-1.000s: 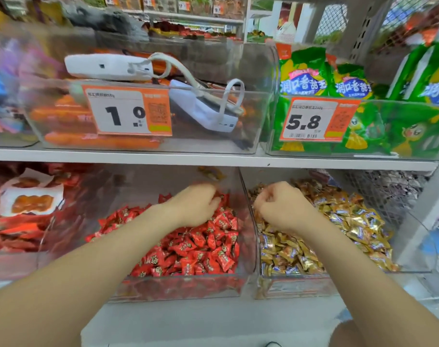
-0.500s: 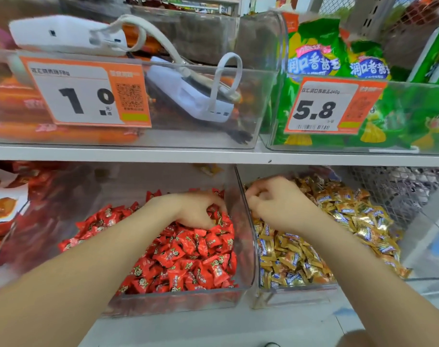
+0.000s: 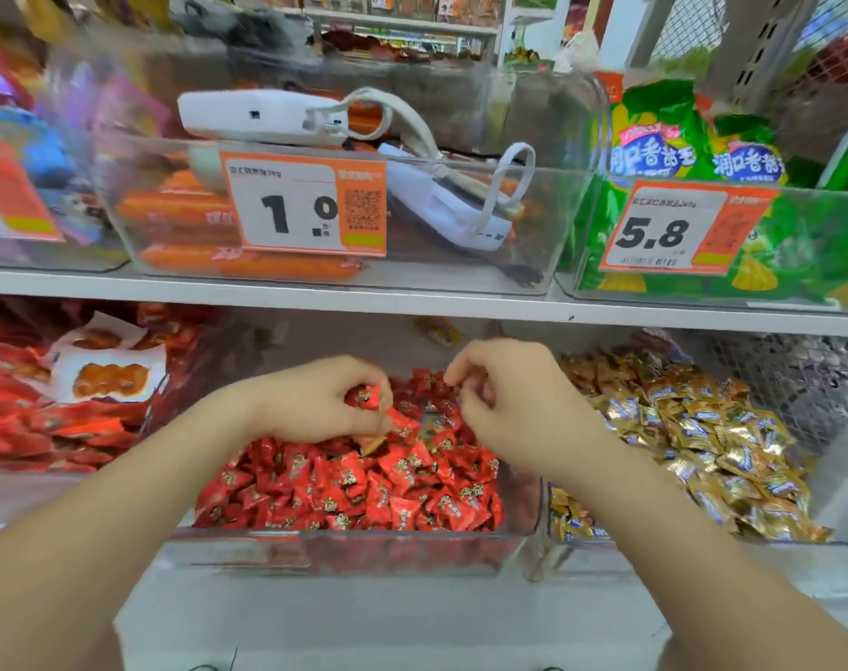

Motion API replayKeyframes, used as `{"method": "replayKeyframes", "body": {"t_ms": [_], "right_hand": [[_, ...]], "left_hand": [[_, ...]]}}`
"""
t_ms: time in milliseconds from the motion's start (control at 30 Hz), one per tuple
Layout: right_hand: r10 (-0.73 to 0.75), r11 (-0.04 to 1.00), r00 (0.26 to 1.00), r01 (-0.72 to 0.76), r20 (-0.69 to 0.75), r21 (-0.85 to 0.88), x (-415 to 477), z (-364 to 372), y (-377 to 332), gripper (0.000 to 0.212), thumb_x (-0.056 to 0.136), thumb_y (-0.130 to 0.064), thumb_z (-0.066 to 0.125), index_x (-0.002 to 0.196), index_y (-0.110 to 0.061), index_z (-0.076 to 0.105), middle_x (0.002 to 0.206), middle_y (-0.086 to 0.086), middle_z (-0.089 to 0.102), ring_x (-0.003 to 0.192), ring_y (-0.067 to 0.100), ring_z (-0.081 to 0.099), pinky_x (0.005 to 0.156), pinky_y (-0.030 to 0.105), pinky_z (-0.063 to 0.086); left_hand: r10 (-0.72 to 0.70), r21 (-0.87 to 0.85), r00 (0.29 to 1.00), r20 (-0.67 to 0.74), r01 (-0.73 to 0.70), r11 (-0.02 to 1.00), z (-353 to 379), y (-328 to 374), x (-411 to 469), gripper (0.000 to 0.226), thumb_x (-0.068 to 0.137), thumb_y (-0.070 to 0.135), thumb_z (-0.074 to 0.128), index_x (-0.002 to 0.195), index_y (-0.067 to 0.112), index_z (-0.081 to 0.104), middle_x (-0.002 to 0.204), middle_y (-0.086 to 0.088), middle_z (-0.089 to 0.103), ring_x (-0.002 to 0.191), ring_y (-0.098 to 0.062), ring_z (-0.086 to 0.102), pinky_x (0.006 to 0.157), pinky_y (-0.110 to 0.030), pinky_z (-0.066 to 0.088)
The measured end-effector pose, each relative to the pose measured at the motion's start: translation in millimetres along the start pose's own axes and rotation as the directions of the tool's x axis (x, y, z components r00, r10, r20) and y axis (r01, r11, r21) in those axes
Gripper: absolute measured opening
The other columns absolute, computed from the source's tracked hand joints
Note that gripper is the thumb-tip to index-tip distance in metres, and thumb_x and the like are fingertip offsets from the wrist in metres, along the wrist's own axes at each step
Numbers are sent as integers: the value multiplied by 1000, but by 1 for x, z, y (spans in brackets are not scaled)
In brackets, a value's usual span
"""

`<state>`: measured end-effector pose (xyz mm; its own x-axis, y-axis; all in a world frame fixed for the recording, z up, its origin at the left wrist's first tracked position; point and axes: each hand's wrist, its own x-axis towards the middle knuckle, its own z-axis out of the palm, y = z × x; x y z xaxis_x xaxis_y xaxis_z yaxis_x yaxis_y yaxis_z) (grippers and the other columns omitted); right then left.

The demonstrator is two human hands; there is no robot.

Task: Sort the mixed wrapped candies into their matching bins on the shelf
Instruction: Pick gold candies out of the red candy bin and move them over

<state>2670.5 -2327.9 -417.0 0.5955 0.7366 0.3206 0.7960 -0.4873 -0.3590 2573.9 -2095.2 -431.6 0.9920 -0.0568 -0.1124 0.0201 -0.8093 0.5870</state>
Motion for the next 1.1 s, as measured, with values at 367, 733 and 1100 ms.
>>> {"method": "replayKeyframes", "body": {"t_ms": [367, 733, 1100], "right_hand": [[28, 959, 909, -141, 415, 245, 32, 42, -30, 21, 86, -19, 77, 103, -31, 76, 63, -6, 62, 55, 12, 55, 64, 30, 52], [68, 932, 863, -233, 500, 276, 36, 49, -32, 18, 88, -42, 83, 83, -25, 81, 80, 4, 78, 63, 5, 60, 68, 30, 54], [182, 735, 914, -371, 362, 568, 14, 20, -48, 10, 91, -5, 64, 96, -9, 56, 78, 13, 77, 56, 20, 70, 49, 33, 54]], "left_hand": [[-55, -137, 989, -136, 36, 990, -3, -16, -28, 35, 80, 19, 92, 104, 34, 72, 97, 5, 77, 80, -13, 76, 81, -36, 62], [-109, -21, 973, -202, 107, 994, -6, -17, -41, 44, 92, 24, 79, 124, 49, 61, 105, 10, 64, 83, 6, 66, 91, -30, 58], [-101, -11, 915, -391, 105, 994, 9, 14, -33, 25, 99, 14, 67, 108, 38, 66, 94, 12, 68, 79, 3, 64, 75, -21, 48]]}}
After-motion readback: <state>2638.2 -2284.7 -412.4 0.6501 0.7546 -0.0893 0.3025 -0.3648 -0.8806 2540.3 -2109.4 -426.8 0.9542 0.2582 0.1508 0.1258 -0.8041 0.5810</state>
